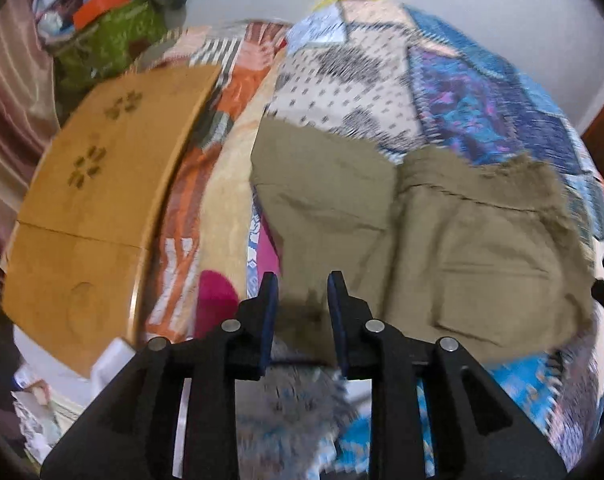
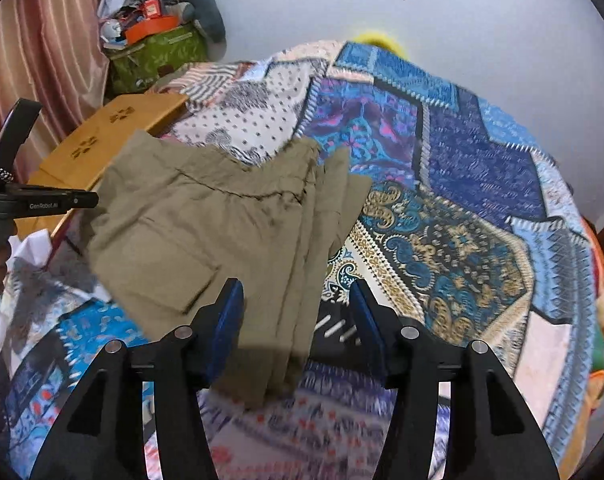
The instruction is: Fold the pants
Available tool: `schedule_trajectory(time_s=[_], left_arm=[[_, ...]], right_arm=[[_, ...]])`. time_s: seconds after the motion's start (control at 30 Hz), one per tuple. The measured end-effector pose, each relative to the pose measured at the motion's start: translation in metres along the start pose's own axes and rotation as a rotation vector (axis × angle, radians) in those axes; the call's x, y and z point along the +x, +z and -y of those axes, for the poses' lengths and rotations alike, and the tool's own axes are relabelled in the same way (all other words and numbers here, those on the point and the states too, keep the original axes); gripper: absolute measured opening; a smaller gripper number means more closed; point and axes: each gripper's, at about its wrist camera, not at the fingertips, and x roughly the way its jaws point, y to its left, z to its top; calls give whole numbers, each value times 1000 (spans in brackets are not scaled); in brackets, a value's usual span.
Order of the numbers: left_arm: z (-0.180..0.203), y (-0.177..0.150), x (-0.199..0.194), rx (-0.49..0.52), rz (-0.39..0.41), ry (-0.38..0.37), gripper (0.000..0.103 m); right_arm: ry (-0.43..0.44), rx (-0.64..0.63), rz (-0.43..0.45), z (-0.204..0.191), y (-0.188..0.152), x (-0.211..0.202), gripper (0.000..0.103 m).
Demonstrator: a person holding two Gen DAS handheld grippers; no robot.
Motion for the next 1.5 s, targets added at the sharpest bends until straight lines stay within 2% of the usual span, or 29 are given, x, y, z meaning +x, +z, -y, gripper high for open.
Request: schedule_trajectory(time_s=[0.1, 0.3, 0.53, 0.73, 0.87, 1.0, 1.1, 1.17, 1.23, 1.27, 1.3, 1.37, 1.43, 1.5], left_arm=[[12, -6, -46, 31, 68, 0, 33], [40, -27, -154, 96, 241, -33, 34], [72, -79, -284, 160, 498, -99, 34], [84, -134, -351, 172, 645, -92, 34], [85, -173, -381, 150, 725, -88, 34], [86, -204, -398, 143, 773, -89, 36], [83, -221, -408, 131, 803, -79, 53], [82, -231, -412, 133, 827, -76, 70], [83, -238, -416, 133, 844, -69, 80], [84, -242, -417, 133, 850, -68, 85], [85, -244, -418, 134, 853, -72, 87], [87, -247, -418, 135, 852, -83, 95], [88, -251, -420, 127, 857, -79, 101], [90, -253, -420, 124, 869, -77, 102]], right_arm=[[-5, -11, 52, -9, 2, -38, 51], [3, -34, 192, -27, 7, -119, 51], [28, -36, 389, -44, -4, -220, 51], [38, -66, 550, -71, -33, -288, 51], [65, -63, 620, -84, -58, -312, 51], [71, -41, 693, -92, -82, -329, 51], [67, -28, 711, -95, -95, -337, 51], [74, -16, 713, -94, -100, -340, 51], [83, -3, 712, -93, -105, -344, 53], [86, 5, 713, -92, -107, -346, 60], [82, 17, 717, -91, -108, -347, 72], [73, 31, 735, -92, -114, -352, 82], [70, 36, 732, -93, -114, -353, 83], [62, 36, 726, -94, -113, -352, 89]])
